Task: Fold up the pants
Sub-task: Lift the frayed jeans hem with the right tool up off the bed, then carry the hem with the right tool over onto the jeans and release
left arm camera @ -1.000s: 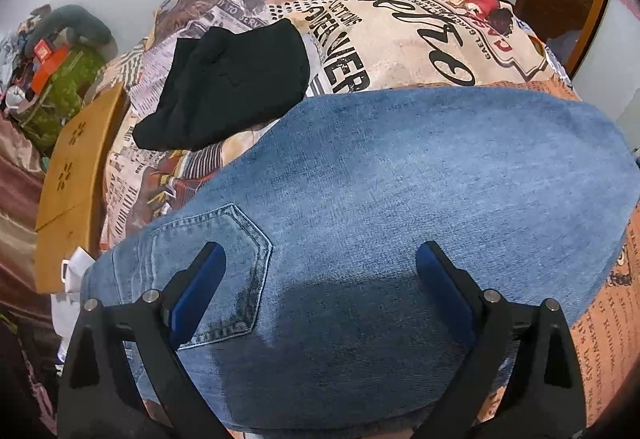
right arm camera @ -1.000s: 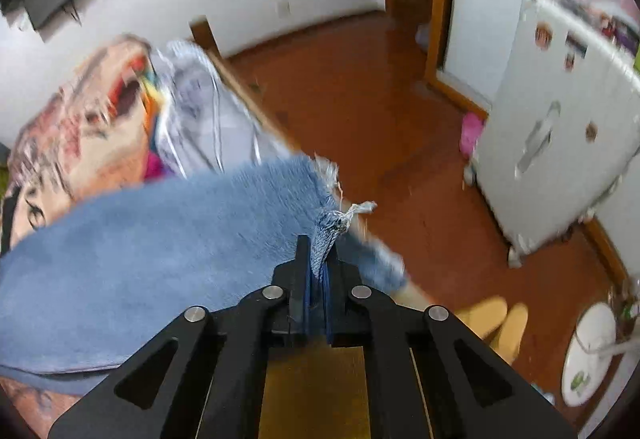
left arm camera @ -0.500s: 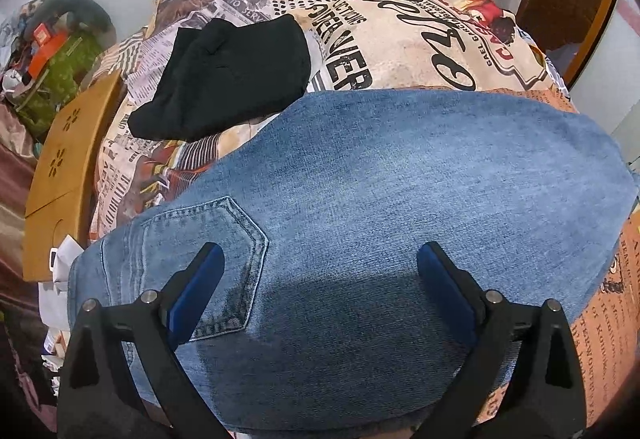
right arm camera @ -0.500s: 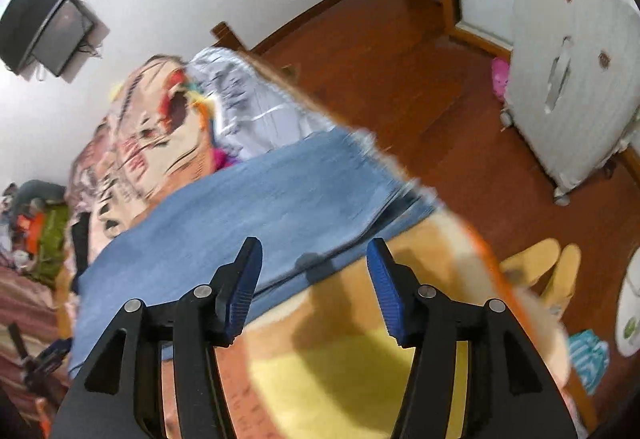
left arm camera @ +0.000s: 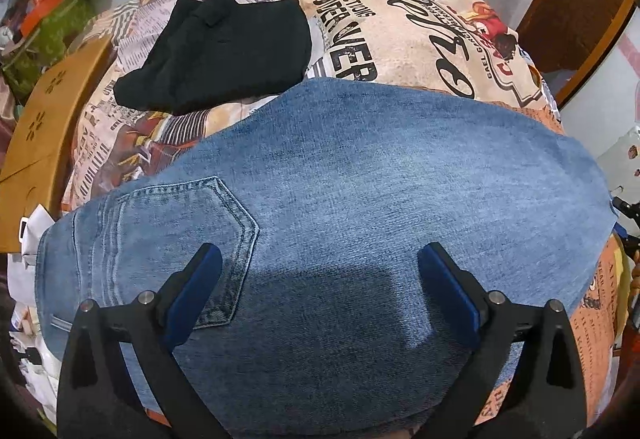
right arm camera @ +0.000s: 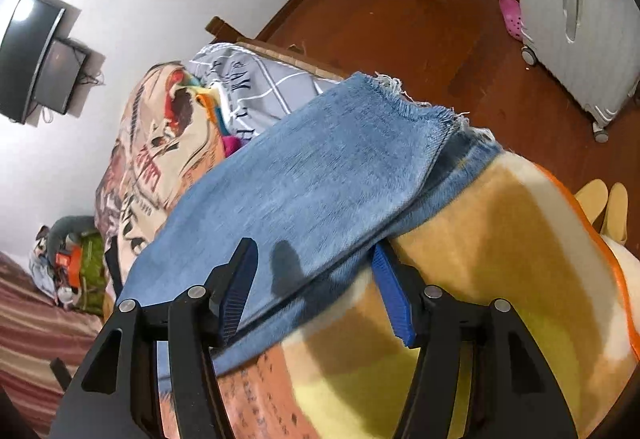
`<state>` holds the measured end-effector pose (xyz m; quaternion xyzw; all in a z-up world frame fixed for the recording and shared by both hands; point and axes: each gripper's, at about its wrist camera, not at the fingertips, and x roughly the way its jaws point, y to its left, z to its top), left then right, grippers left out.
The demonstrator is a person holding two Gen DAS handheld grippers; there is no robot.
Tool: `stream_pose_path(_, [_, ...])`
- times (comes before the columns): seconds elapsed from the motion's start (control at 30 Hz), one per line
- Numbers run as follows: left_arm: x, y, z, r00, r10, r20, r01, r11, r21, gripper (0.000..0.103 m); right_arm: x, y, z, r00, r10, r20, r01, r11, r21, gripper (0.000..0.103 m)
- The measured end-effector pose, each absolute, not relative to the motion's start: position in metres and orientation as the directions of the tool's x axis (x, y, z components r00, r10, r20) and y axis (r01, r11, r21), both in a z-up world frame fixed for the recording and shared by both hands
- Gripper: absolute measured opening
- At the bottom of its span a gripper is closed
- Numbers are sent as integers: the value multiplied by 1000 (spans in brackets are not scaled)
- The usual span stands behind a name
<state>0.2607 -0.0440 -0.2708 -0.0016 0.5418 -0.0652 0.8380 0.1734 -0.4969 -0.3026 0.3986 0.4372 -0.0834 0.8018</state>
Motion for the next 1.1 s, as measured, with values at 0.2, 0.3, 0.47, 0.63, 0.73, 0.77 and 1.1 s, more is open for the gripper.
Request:
stream_pose_path(0.2, [261, -43, -271, 404, -115, -908, 107, 991, -78, 101, 185, -503, -304, 611, 118, -783, 516, 690, 507, 47])
stream_pose_path(0.3, [261, -44, -271, 406, -112, -907, 108, 991, -74, 101, 189, -513, -306, 617, 109, -779, 531, 673, 515, 25])
stream_pose_path(0.47, [259, -46, -267, 420, -97, -902, 119, 992, -51, 101, 186, -508, -279, 655, 52, -754, 493, 727, 478, 12])
stream_pose_path(0.63, [252, -48, -251, 475, -83, -876, 142, 990, -17, 101, 185, -489, -218, 742, 33, -669, 385, 796, 466, 9])
stream_pose_path(0.73, [246, -46, -234, 516, -92, -852, 154, 988, -14, 101, 188, -466, -180, 787, 46, -615, 301, 841, 449, 8])
stream_pose_path(0.77, [243, -45, -227, 531, -98, -841, 155, 988, -17, 101, 189, -456, -166, 804, 57, -593, 265, 857, 442, 8])
stream_pose_path(1.1, [213, -9, -179, 642, -121, -757, 134, 990, -45, 101, 211, -340, -86, 849, 227, -477, -33, 924, 381, 8])
